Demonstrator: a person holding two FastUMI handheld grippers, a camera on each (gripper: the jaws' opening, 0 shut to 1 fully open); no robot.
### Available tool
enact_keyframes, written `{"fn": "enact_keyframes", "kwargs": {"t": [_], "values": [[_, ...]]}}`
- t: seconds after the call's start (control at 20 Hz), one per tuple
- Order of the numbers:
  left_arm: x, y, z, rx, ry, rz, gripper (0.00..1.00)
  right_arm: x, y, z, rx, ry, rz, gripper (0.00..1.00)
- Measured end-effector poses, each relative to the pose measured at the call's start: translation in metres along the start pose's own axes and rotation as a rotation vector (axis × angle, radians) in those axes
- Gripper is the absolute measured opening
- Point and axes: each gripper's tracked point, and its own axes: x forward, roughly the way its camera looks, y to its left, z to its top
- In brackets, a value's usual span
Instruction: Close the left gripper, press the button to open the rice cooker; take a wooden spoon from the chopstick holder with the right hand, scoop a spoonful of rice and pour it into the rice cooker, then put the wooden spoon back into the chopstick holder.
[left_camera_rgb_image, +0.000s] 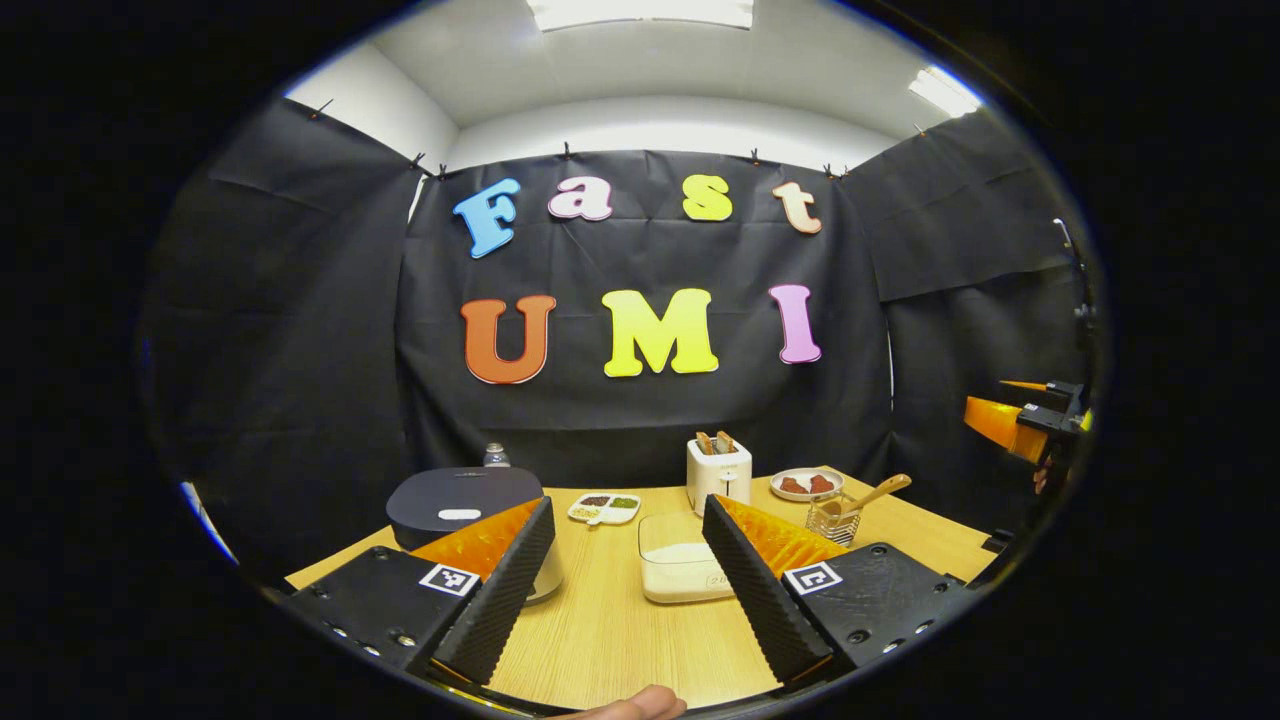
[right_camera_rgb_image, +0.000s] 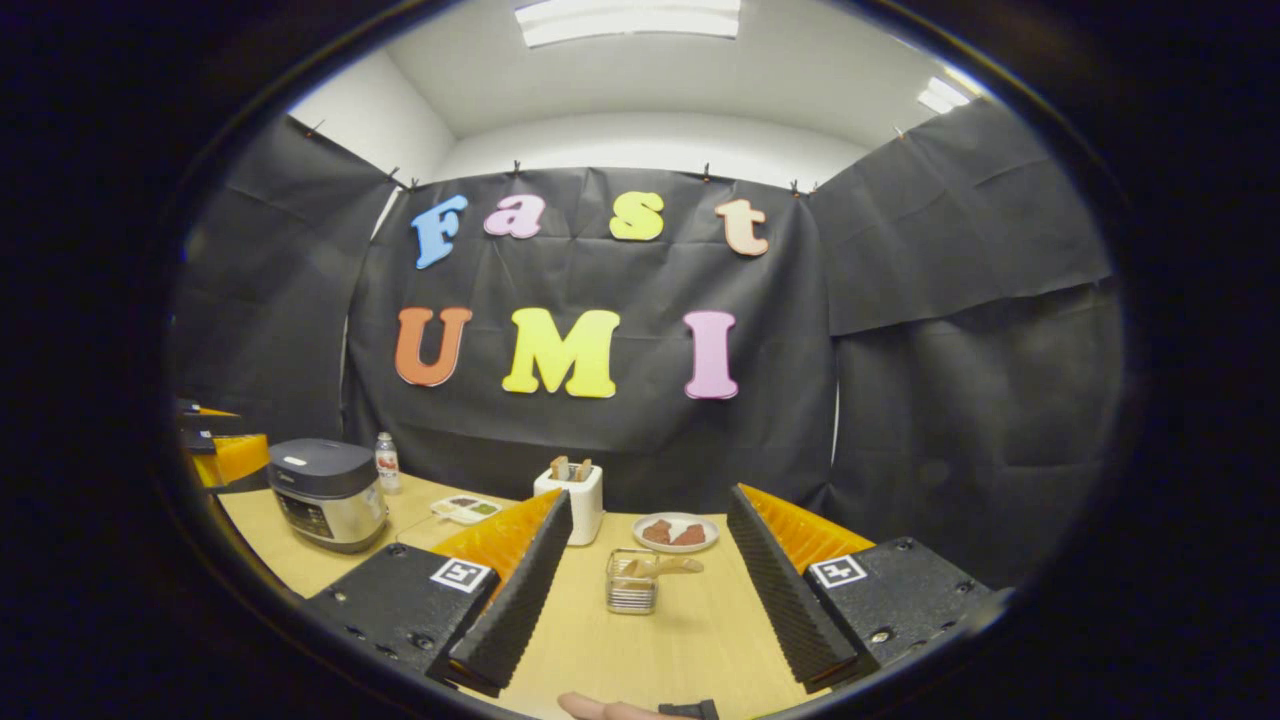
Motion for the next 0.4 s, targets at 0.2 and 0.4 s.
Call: {"fn": "enact_keyframes", "kwargs": {"t": [0.2, 0.4], "values": [[0.0, -0.01, 0.002, 0.017, -0.002, -0.012, 0.95, 0.003, -0.004, 0.003, -0.005, 0.006, -0.012, 1.0], [-0.001, -0.011, -0.001, 0.019, 0.007, -0.012, 0.95, -0.004, 0.006, 0.004, 0.001, 0.002, 0.019, 1.0]]}}
